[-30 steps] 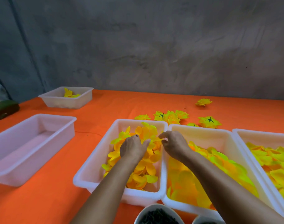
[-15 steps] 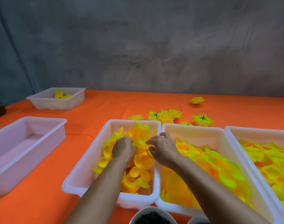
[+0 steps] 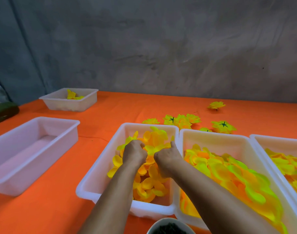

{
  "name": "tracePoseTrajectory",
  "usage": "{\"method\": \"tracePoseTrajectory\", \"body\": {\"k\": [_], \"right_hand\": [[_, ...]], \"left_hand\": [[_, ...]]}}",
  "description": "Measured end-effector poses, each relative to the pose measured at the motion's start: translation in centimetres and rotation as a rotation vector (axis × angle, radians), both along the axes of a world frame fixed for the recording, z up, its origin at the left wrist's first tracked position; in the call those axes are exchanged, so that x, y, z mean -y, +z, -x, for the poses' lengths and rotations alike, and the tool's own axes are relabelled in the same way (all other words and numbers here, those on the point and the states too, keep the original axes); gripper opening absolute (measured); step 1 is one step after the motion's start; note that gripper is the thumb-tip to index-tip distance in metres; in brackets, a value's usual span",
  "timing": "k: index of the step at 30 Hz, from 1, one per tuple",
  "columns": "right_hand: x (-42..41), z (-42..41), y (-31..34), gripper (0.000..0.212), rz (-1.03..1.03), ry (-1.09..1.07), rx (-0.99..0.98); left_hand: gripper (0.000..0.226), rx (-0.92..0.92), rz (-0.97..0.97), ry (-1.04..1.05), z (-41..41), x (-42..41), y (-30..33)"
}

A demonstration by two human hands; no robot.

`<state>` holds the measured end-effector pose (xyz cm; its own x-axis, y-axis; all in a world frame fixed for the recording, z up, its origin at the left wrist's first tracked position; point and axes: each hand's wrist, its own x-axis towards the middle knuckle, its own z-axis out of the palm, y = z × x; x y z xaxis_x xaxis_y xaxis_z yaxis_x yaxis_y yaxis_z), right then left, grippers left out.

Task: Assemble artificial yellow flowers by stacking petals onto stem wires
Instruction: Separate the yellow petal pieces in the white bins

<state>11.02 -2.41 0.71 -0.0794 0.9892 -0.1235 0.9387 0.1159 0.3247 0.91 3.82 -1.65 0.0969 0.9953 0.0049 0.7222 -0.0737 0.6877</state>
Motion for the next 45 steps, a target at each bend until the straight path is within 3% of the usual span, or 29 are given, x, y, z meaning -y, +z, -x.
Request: {"method": "tracePoseTrajectory", "body": {"k": [8,11,16,18,21,24,31,39,45], "right_hand": [[0.7,-0.4,0.7,0.016,-0.151,-0.004,-0.277],[0.9,-0.9,1.2,0.03,-0.172,-0.029,-0.42],[0.4,-2.7,2.3,0.032,-0.254,-0.063,-0.678],[0.5,-3.5,2.2,0.027,-0.314,-0.119,-0.776],[0.9,-4.6,1.5,0.019,-0.461,-0.21,-1.007],[1.0,-5.0,0.7,0.012,-0.543,-0.255,-1.204],[1.6,-5.6,0.0,0.015,-0.439,-0.202,-1.784],[1.9,-5.1,-0.9,0.005,-0.477,-0.125,-1.723],[1.6,-4.4,-0.8,0.01,-0.455,-0.081,-1.664]], "left_hand": [[0.036,0.261,0.062,0.123,0.4,0.0,0.9],[0.03,0.348,0.08,0.129,0.5,0.3,1.1],[0.013,0.395,-0.004,0.023,0.3,0.7,1.2],[0.022,0.469,-0.043,-0.045,0.1,1.2,1.6],[0.032,0.587,0.01,-0.161,-0.1,2.0,2.2],[0.015,0.602,0.006,-0.289,-0.2,2.5,2.3],[0.013,0.86,0.214,-0.347,-0.4,2.6,2.6],[0.006,0.762,-0.028,-0.266,-0.9,2.7,2.0],[0.019,0.922,0.056,-0.176,-0.9,2.6,2.5]]}}
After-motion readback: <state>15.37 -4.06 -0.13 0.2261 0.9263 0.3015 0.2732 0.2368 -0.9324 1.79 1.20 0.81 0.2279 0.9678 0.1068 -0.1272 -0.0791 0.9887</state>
